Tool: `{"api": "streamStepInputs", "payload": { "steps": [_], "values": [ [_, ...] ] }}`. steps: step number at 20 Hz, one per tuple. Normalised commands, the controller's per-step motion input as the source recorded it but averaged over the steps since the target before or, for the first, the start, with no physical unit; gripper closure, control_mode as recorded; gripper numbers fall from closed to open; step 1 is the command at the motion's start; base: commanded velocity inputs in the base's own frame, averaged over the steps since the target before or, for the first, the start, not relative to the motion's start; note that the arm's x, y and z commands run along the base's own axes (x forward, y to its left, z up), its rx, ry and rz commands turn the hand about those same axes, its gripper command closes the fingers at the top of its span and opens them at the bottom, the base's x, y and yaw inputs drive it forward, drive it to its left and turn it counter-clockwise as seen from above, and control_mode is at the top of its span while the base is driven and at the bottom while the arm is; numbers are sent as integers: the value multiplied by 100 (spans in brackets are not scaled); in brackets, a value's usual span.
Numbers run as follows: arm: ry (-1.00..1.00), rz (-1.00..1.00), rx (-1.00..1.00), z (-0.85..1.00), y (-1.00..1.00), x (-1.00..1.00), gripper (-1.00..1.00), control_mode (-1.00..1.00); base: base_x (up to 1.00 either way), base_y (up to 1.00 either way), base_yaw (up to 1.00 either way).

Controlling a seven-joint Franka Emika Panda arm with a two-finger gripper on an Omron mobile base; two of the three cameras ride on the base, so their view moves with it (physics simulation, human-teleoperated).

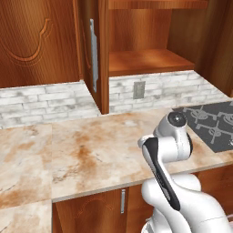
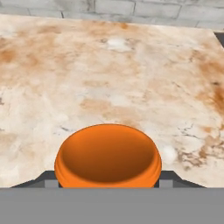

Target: Pick the avocado and bread from the counter and place them on the plate. Then pick the jam from the cabinet and place it next to the plate. Lastly close the cabinet door.

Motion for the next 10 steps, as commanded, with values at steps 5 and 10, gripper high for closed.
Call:
{"api": "streamStepInputs", "payload": {
  "steps": [5,10],
  "values": [
    [0,2,0,-17,0,10,100,-100,0,0,0],
    [0,2,0,-20,0,3,100,100,-2,0,2]
  ]
}}
